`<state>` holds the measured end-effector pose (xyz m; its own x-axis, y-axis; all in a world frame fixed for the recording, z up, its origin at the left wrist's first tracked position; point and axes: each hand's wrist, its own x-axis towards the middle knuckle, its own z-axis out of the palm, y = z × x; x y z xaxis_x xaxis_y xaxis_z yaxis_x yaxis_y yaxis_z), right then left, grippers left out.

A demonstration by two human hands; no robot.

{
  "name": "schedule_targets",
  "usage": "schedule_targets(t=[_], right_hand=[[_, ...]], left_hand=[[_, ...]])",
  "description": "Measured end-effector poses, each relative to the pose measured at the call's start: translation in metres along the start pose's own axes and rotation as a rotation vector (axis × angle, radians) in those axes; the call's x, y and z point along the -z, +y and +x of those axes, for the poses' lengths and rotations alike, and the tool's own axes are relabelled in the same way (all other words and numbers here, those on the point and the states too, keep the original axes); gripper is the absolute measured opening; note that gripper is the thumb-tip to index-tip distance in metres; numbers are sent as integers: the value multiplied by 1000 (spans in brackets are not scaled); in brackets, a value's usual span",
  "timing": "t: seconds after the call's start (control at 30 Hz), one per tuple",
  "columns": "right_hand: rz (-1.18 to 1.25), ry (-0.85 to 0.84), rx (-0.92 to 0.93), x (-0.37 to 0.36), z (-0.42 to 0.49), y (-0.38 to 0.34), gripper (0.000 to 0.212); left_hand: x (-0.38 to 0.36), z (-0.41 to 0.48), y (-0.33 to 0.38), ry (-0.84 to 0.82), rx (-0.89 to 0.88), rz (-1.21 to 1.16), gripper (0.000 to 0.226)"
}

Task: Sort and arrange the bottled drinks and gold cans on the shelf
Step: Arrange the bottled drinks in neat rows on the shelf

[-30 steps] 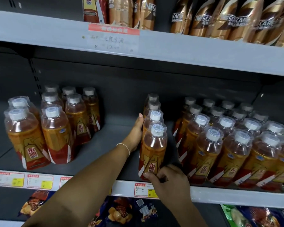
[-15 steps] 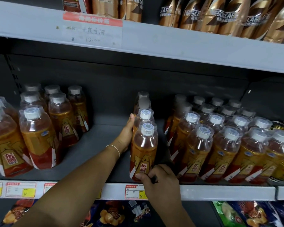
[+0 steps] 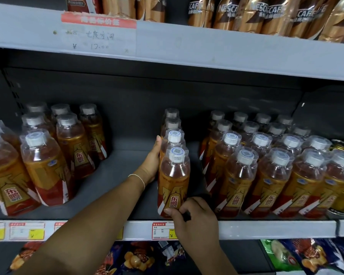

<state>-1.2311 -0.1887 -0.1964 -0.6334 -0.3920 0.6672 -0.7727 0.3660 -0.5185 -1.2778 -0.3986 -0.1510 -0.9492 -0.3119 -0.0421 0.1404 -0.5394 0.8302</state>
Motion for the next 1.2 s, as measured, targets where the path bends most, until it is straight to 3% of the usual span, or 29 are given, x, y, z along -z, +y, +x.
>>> schedule_targets(t=[0.67,1.2], right_hand=[[-112,7,-23,20,1,20,42],[-144,58,-22,36,0,33,39]], left_hand=[[-25,18,-17,-7,-3,47,55],[-50,28,-33,7,-31,162,66]])
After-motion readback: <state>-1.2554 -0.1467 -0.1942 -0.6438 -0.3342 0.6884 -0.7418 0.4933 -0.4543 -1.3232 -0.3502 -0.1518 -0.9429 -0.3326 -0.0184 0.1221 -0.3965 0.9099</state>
